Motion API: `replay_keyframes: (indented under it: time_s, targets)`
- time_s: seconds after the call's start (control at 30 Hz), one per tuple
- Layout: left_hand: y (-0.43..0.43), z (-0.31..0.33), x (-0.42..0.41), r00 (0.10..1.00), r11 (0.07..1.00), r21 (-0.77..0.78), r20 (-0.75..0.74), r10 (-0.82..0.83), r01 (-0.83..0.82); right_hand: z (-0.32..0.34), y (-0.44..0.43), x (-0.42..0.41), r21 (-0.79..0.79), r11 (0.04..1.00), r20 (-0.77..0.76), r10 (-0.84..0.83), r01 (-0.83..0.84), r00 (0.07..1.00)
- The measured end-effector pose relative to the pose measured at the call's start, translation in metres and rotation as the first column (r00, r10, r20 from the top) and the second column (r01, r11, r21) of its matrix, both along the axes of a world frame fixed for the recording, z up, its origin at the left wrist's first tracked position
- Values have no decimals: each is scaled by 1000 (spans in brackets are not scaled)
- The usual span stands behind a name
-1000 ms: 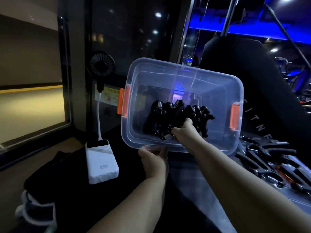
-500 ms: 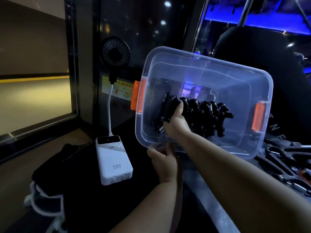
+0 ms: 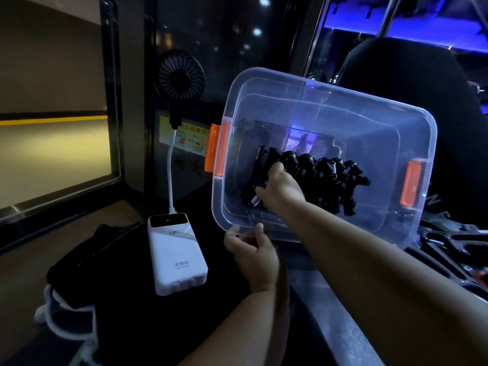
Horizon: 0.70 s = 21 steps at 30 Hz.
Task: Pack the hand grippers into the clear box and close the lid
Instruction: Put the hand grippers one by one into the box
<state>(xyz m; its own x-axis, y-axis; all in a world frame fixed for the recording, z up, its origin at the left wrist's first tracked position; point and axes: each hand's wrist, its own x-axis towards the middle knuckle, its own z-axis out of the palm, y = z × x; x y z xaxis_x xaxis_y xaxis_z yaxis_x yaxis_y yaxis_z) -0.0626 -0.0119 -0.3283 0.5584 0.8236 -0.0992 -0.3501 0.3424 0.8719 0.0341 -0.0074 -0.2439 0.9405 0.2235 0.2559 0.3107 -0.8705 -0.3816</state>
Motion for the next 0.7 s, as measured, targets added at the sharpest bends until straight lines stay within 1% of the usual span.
replay_keyframes:
  time_s: [0.13,0.27,0.43,0.53,0.63,0.7]
  targets:
    - [-1,1,-1,1000,999,38,-18,18,-18,-2,-1,2,68,997,-28,25,-23,999]
    - [0,2,-2,1000,999,50,-9,22,-22,-3,1,5,75,996,-27,42,-40,999]
    - [1,2,-1,999,1000,9,33,1,-1,-3,2,8,88,994,6,66,-66,998]
    - [1,-2,2,998,999,-29,55,-16,18,-1,5,9,51,997,-8,53,-53,999]
    - [-1,-3,1,996,998,-45,74,-39,43,2,8,11,-54,998,-41,36,-39,998]
    - [0,-2,0,996,998,-55,90,-24,29,2,7,12,-104,994,-31,32,-36,999]
